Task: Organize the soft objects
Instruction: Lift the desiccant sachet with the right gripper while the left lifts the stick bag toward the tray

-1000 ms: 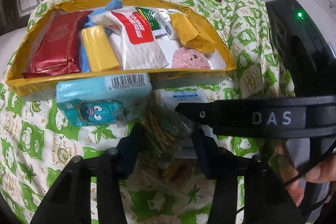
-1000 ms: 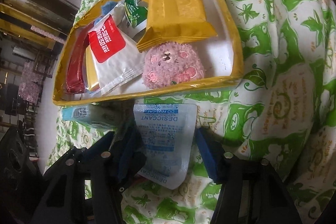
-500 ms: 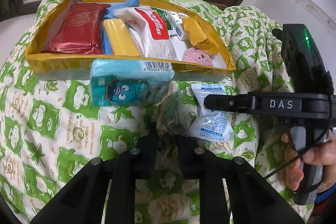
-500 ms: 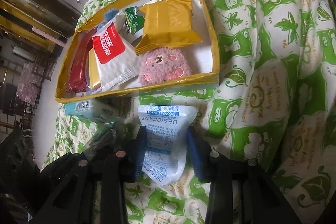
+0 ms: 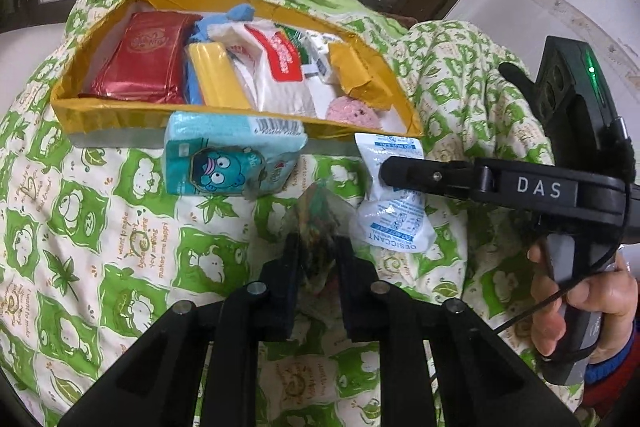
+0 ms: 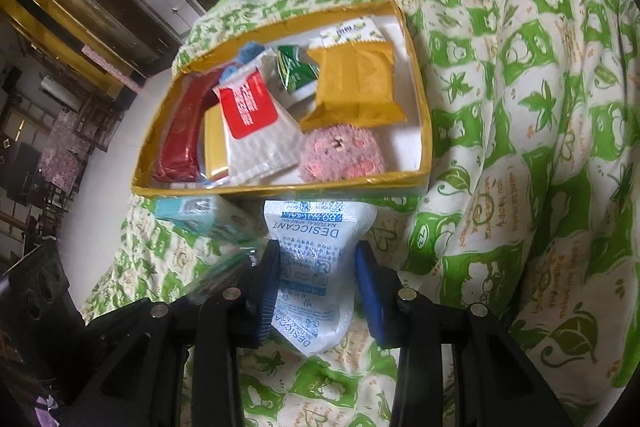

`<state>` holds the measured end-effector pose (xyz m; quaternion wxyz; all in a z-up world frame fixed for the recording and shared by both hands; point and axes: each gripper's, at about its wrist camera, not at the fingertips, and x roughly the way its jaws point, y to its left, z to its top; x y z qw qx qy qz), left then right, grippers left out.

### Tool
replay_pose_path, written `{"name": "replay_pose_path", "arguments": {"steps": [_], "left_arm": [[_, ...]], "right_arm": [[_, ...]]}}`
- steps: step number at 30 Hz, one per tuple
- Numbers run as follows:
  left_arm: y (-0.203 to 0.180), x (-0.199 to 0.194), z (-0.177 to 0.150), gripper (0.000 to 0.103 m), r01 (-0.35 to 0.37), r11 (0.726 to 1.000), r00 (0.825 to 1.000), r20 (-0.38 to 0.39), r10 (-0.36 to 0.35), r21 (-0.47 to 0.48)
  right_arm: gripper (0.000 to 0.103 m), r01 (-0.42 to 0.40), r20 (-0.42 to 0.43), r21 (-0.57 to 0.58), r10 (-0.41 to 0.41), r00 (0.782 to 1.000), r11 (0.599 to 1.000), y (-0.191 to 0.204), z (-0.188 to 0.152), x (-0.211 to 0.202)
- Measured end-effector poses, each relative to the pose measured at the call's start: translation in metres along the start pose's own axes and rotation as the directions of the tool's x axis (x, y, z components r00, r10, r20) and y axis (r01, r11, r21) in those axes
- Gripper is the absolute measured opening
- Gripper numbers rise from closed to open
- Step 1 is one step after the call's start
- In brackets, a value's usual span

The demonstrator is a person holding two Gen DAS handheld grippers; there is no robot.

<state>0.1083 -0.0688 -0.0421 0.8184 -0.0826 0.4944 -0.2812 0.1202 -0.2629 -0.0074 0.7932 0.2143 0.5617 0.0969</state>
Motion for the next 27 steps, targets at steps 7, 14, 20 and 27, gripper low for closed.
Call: {"name": "replay_pose_path", "arguments": {"steps": [7,14,20,27], "left_arm": [[-0.006,-0.011,0.001,0.017,0.015,1.0,0.999,0.03,-0.015,0.008],[-0.006,-0.008,0.0,0.017,0.013,1.0,1.0,0.017,-0.013,0.01],[-0.016,0.006,0.001,0.051,-0.047,0.996,0.999,0.005,0.047,0.076],[-0.015,0.031,0.014,0.05,-0.128,0.983,0.991,-0.021,0.133,0.134]], "right_arm": [[0.04,-0.003,0.022,0.014,0.003,1.0,1.0,-0.005,0.002,-0.007],[0.04,-0.003,0.019,0.018,0.002,1.0,1.0,-0.007,0.001,-0.007],[0.04,0.005,0.015,0.017,-0.005,1.0,1.0,-0.006,0.001,-0.004],[0.04,0.016,0.008,0.02,-0.016,1.0,1.0,-0.007,0.001,-0.001]]}}
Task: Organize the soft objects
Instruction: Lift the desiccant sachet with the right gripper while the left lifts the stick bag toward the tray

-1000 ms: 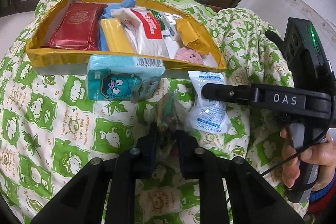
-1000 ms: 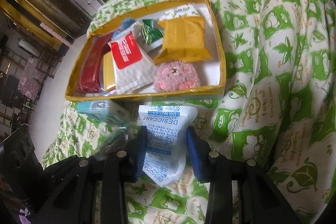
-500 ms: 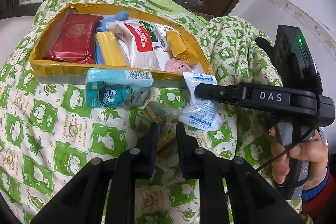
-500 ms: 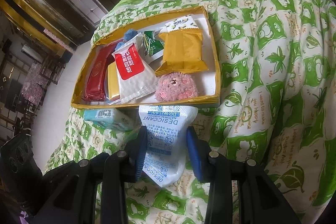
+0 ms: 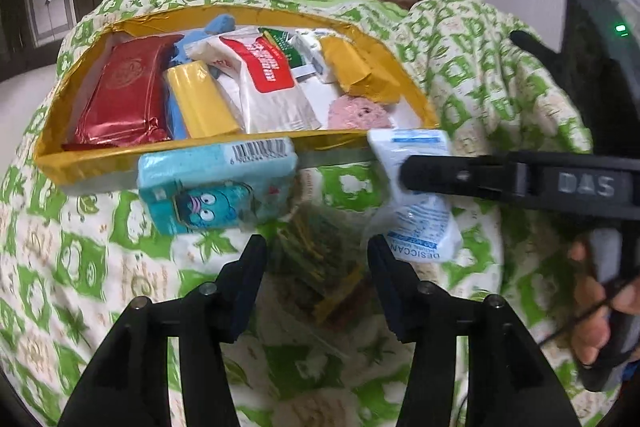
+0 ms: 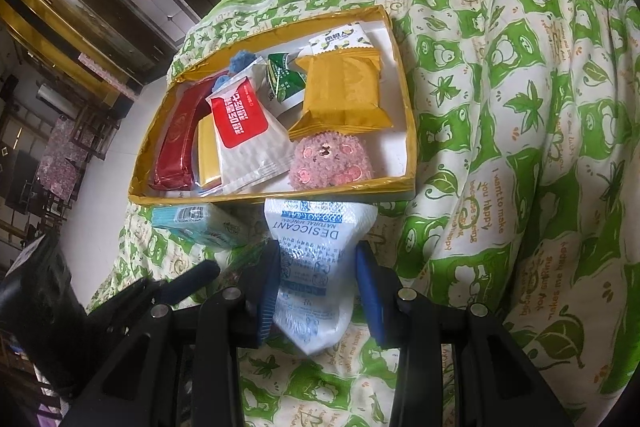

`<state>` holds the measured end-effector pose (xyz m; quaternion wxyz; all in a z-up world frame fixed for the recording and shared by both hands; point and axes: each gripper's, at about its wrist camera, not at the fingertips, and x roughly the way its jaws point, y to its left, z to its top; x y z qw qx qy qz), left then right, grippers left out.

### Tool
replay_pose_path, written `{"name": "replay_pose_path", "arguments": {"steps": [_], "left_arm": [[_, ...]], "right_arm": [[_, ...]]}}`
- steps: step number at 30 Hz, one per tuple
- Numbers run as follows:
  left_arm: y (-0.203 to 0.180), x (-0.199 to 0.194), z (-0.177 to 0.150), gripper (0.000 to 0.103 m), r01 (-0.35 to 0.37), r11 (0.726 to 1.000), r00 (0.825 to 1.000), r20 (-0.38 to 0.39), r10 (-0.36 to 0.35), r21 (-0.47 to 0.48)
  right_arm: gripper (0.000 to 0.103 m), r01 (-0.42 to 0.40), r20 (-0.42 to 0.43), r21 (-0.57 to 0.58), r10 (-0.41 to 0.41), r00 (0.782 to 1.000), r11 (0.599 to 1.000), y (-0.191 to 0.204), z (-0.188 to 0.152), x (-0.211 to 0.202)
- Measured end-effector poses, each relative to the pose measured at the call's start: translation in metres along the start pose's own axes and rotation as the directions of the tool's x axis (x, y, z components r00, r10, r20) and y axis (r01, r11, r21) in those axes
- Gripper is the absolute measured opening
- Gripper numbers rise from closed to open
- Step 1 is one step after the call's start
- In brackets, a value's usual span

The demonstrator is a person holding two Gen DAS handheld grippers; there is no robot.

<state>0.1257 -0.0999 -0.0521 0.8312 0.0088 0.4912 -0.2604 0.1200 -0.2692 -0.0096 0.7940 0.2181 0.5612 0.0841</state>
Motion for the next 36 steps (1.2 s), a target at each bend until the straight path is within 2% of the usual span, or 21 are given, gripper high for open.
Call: {"name": "replay_pose_path", "arguments": {"steps": [1,3,7,16,29,36], "left_arm": [[0.001,0.003,0.001,0.047,-0.003,1.0,1.0,-0.006,0.003,-0.001],[0.003,0.008,0.001,0.025,0.0,1.0,1.0,-0.02,0.0,-0.002],[0.002,0.011,-0.002,0.017,-0.006,1.0,1.0,-0.027,0.007,0.01],[-0.001,-0.008,-0.003,0.015,0.028,1.0,1.0,0.008,-0.028,-0.005],[-0.004,-0.04,0.013,0.015,0.066,0.997,0.994,0.091,-0.063,-0.029],[-0.003,-0.043,0.016,0.015,0.071,0.997,0.993,0.1,-0.068,-0.034]], "right_arm": [[0.04,0.002,-0.002,0.001,-0.002,1.0,1.0,0.0,0.0,0.001],[0.04,0.007,-0.005,0.0,-0.007,1.0,1.0,-0.001,0.0,0.003],[0.04,0.01,-0.021,-0.007,-0.01,1.0,1.0,0.001,0.0,0.009],[0.04,-0.007,0.011,-0.018,0.007,1.0,1.0,0.004,0.0,0.001],[0.04,-0.014,0.037,-0.013,0.014,0.999,1.0,0.002,-0.002,-0.009],[0.04,-0.014,0.043,-0.019,0.014,0.999,1.0,0.004,-0.002,-0.01]]}}
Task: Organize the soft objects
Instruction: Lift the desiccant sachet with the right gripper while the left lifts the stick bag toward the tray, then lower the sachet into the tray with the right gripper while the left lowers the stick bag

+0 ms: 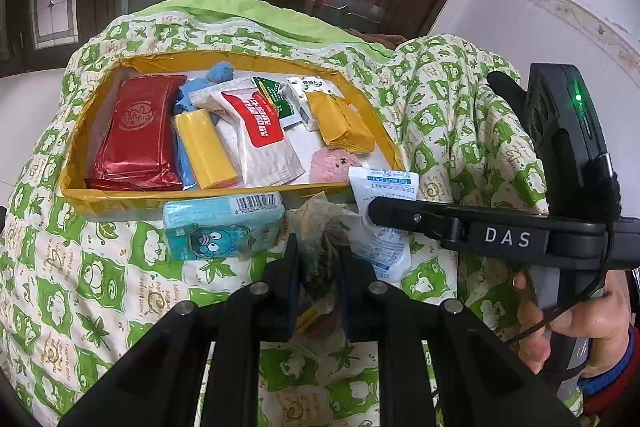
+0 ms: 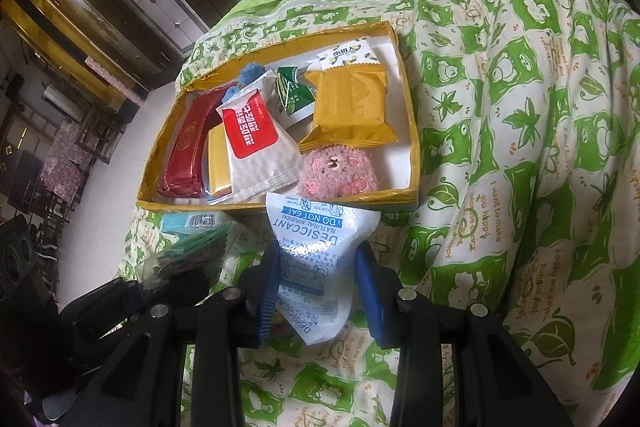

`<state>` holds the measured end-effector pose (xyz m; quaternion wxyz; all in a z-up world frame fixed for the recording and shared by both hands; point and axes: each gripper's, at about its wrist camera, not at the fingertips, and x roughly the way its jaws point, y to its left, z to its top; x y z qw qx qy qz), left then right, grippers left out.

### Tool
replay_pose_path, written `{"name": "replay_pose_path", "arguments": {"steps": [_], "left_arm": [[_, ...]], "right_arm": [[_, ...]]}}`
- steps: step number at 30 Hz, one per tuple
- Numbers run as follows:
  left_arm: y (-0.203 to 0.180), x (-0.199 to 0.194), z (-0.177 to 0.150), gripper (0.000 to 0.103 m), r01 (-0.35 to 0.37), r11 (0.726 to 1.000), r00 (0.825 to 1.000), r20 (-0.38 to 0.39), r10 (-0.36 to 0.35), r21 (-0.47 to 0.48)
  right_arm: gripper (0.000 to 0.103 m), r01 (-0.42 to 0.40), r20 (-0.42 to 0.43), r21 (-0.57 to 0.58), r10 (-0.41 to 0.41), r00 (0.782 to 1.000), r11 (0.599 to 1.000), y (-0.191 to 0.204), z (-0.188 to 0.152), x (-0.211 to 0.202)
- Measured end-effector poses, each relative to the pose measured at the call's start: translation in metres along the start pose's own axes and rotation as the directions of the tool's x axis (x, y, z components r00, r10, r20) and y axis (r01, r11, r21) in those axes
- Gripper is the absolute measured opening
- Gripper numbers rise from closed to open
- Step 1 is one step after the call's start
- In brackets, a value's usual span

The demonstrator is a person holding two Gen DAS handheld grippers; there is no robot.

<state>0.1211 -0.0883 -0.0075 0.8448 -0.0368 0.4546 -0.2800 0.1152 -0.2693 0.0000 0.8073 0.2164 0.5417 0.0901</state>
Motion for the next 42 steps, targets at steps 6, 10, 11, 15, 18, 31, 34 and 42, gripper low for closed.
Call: {"name": "replay_pose_path", "arguments": {"steps": [6,10,11,15,18,31,34,42], "left_arm": [[0.002,-0.001,0.001,0.015,0.0,1.0,1.0,0.003,0.0,-0.003],[0.004,-0.005,0.005,0.015,-0.006,1.0,1.0,0.016,0.006,-0.004],[0.005,-0.007,0.006,0.015,-0.006,1.0,1.0,0.02,0.006,-0.006],[0.011,-0.013,0.009,0.015,-0.008,1.0,0.999,0.031,0.009,-0.022],[0.016,-0.016,0.012,0.015,-0.009,0.999,0.999,0.038,0.011,-0.034],[0.05,-0.042,0.032,0.015,-0.061,0.996,0.994,0.088,0.067,-0.072],[0.061,-0.046,0.039,0.015,-0.076,0.993,0.992,0.097,0.084,-0.089],[0.09,-0.063,0.057,0.015,-0.123,0.985,0.982,0.132,0.139,-0.119]], "right_arm": [[0.04,0.005,0.008,-0.006,-0.005,1.0,1.0,0.001,0.0,-0.001],[0.04,0.009,0.022,-0.005,-0.009,1.0,1.0,0.0,0.002,-0.005],[0.04,0.008,0.026,0.0,-0.008,1.0,1.0,-0.001,0.002,-0.006],[0.04,0.009,0.032,0.013,-0.01,0.999,1.0,-0.005,0.004,-0.008],[0.04,0.01,0.033,0.015,-0.011,0.999,1.0,-0.005,0.004,-0.008],[0.04,-0.005,0.056,0.014,0.005,0.998,1.0,0.0,0.016,-0.022],[0.04,0.008,0.061,0.0,-0.008,0.998,1.0,0.003,0.021,-0.026],[0.04,0.023,0.035,-0.04,-0.022,0.999,0.999,0.013,0.031,-0.02]]}}
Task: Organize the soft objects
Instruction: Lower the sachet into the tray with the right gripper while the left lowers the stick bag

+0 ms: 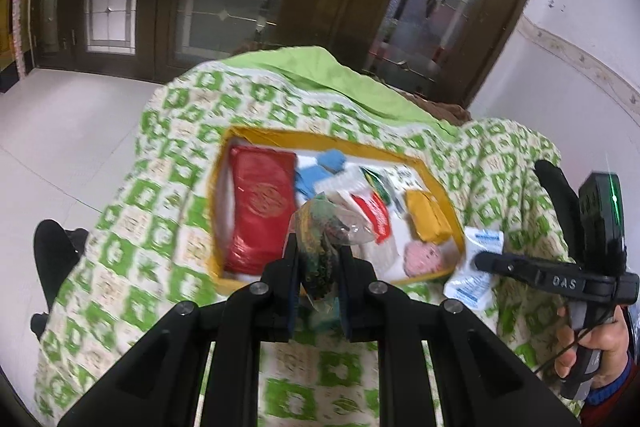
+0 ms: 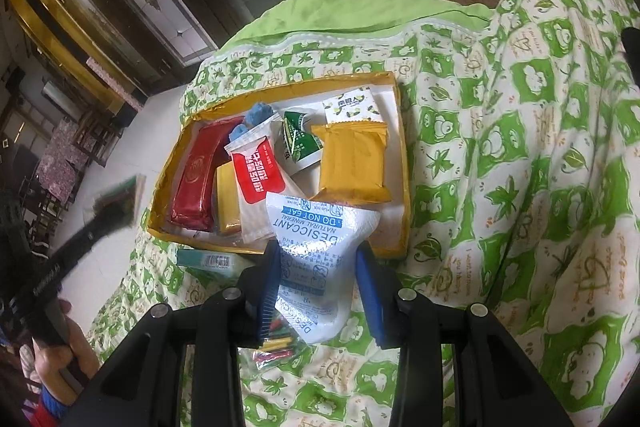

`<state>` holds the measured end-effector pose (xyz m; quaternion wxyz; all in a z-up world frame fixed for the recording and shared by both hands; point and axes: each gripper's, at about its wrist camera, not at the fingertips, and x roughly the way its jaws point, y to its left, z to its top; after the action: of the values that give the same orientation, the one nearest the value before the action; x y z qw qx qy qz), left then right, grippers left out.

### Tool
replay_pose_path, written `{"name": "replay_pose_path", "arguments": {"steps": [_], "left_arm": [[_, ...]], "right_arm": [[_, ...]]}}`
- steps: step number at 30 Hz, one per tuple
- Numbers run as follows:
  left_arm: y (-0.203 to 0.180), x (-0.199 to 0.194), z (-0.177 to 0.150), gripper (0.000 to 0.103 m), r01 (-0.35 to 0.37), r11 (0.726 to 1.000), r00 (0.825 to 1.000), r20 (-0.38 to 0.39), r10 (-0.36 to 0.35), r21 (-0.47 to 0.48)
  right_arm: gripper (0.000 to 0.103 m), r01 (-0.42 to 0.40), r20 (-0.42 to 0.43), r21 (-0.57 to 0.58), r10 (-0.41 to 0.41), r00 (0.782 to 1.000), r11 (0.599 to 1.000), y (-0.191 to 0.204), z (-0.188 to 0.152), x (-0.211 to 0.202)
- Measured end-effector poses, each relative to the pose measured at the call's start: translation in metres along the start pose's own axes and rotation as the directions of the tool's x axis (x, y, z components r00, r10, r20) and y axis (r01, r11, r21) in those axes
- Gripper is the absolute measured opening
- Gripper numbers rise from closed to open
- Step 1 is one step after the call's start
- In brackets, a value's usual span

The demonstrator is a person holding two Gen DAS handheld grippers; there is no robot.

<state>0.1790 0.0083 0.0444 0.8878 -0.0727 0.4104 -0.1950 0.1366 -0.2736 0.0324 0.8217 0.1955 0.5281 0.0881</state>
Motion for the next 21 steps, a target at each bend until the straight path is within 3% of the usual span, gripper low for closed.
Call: {"name": "replay_pose_path", "arguments": {"steps": [7,15,21], "left_arm": [[0.024,0.014,0.012,0.015,-0.026,0.999,1.0,-0.017,0.025,-0.048],[0.018,0.044,0.004,0.015,-0.017,0.999,0.998,-0.066,0.014,-0.044],[0.011,0.062,0.004,0.015,-0.009,1.0,0.996,-0.09,0.006,-0.029]], "right_arm": [[0.04,-0.004,-0.02,-0.032,0.003,1.0,0.999,0.011,0.013,0.01],[0.04,0.0,-0.015,-0.052,-0.001,1.0,0.999,0.014,0.041,0.025],[0.04,-0.021,-0.051,-0.14,0.013,0.999,0.99,0.028,0.058,0.047]]}}
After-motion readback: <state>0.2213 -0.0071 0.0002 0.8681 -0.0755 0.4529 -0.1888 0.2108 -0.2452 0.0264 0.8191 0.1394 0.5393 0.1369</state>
